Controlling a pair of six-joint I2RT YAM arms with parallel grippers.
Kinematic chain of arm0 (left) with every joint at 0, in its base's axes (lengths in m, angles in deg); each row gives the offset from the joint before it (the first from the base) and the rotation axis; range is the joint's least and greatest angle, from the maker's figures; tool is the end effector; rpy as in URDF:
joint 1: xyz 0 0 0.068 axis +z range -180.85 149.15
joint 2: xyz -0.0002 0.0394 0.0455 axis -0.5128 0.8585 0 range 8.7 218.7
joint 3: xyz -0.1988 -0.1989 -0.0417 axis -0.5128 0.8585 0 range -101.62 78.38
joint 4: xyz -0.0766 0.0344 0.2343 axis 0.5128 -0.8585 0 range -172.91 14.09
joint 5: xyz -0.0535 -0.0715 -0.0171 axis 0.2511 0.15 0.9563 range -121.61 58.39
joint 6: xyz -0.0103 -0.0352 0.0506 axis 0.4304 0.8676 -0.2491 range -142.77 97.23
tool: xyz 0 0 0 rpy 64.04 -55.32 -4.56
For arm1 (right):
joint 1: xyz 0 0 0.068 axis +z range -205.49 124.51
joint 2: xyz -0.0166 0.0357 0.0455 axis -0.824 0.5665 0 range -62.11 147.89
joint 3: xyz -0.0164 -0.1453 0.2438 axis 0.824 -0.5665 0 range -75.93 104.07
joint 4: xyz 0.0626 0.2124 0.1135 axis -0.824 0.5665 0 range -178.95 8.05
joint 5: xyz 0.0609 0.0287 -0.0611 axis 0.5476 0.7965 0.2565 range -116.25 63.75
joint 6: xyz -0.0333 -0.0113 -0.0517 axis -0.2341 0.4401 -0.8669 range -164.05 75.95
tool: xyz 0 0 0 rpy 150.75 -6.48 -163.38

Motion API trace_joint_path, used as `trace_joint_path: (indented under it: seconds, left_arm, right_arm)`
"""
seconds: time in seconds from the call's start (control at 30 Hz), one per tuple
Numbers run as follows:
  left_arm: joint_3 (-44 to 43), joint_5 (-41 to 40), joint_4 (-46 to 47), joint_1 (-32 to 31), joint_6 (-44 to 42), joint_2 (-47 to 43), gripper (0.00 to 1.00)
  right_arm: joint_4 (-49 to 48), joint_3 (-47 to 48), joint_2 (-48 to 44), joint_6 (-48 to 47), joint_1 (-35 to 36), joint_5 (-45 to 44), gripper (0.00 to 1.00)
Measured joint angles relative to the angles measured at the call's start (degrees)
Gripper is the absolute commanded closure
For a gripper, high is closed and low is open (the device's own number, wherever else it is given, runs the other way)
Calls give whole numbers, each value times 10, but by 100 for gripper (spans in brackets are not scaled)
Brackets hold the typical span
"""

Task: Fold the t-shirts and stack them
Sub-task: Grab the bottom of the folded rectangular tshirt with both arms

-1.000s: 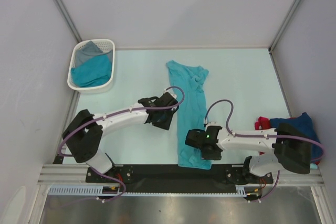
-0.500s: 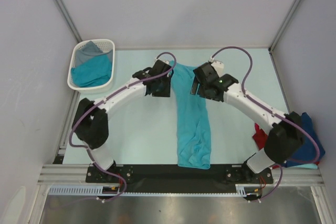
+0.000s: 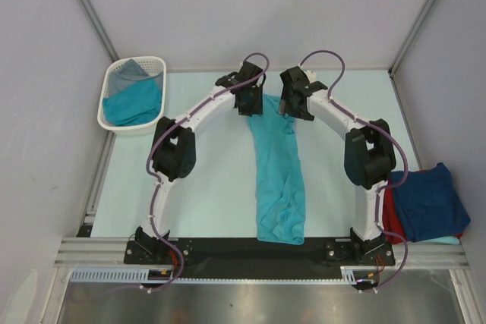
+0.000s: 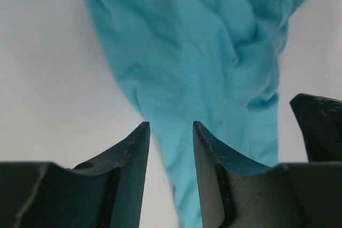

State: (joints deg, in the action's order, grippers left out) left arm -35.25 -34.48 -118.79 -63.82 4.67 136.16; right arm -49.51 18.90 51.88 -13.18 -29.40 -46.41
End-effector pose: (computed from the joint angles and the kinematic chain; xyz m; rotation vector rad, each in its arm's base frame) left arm 0.4155 -0.2667 0.2338 0.1056 2.5929 -0.3343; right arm 0.3956 0.1753 0.2448 0.2288 2.4907 -0.0557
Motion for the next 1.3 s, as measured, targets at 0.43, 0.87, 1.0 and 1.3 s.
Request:
trace_joint_path:
  seconds: [0.43, 0.87, 1.0, 1.3]
  left_arm:
    - [-143, 43, -14, 48, -6, 91, 55]
    - [-163, 106, -19, 45, -7, 161, 58]
    - [-176, 114, -18, 45, -8, 171, 69]
    - [-201, 137, -17, 57, -5, 204, 93]
  right_arm:
    - [-2, 146, 132, -16, -24, 38, 45]
    - [17, 202, 214, -22, -31, 76, 83]
    - [23, 213, 222, -22, -36, 87, 100]
    - [45, 254, 246, -20, -45, 111, 100]
